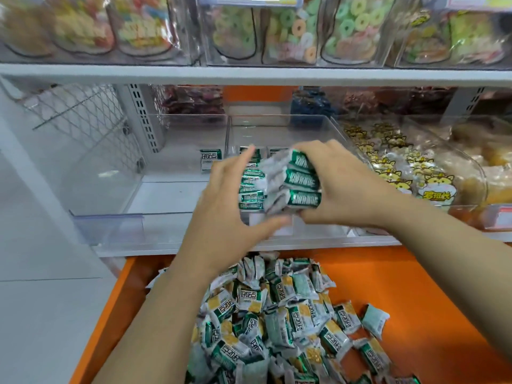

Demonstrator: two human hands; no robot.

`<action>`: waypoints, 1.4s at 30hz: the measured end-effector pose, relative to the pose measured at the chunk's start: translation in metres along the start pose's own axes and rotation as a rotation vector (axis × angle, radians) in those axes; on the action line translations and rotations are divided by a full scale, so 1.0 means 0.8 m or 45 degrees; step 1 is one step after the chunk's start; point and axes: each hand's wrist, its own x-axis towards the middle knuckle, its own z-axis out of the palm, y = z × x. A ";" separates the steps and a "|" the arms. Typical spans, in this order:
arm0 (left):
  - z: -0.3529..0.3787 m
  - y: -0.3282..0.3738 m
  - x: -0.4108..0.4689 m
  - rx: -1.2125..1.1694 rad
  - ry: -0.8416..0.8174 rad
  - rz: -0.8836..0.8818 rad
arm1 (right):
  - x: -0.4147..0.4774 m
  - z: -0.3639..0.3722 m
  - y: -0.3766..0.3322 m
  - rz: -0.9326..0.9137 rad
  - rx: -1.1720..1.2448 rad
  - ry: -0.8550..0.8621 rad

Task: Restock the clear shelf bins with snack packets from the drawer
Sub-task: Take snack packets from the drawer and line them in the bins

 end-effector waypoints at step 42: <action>0.022 -0.094 0.029 0.051 0.300 -0.245 | 0.164 0.177 0.122 0.621 0.178 -0.404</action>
